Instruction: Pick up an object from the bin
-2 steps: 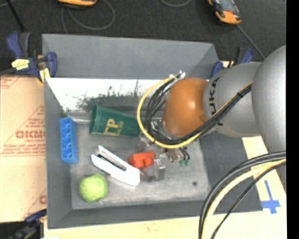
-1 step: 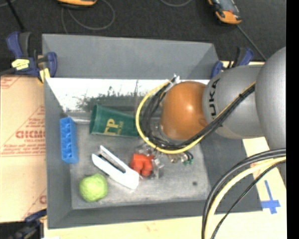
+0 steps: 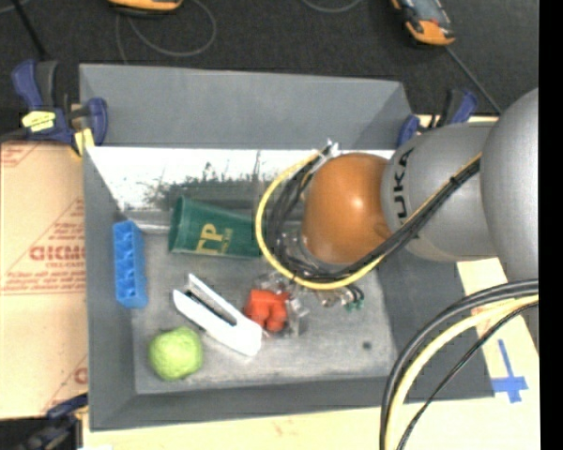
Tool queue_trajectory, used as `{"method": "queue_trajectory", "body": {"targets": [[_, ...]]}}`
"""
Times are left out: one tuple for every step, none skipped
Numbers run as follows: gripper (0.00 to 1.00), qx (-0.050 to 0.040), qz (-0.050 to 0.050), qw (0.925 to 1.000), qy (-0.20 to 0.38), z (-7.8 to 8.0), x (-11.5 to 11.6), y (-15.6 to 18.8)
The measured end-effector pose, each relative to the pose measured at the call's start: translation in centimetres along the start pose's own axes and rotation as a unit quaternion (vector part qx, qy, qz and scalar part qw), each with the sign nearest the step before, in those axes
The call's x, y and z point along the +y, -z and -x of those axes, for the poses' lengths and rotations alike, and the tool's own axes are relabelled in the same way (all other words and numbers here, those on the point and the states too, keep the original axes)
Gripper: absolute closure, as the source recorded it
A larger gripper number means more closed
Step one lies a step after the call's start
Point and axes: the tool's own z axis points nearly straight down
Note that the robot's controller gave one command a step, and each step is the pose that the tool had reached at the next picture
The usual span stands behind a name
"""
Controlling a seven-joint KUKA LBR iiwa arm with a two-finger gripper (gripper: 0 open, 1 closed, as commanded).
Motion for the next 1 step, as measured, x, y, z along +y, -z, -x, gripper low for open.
{"method": "queue_trajectory", "body": {"targets": [[1.0, -0.0033, -0.002, 0.9999, -0.013, -3.14, -0.07, 17.95]]}}
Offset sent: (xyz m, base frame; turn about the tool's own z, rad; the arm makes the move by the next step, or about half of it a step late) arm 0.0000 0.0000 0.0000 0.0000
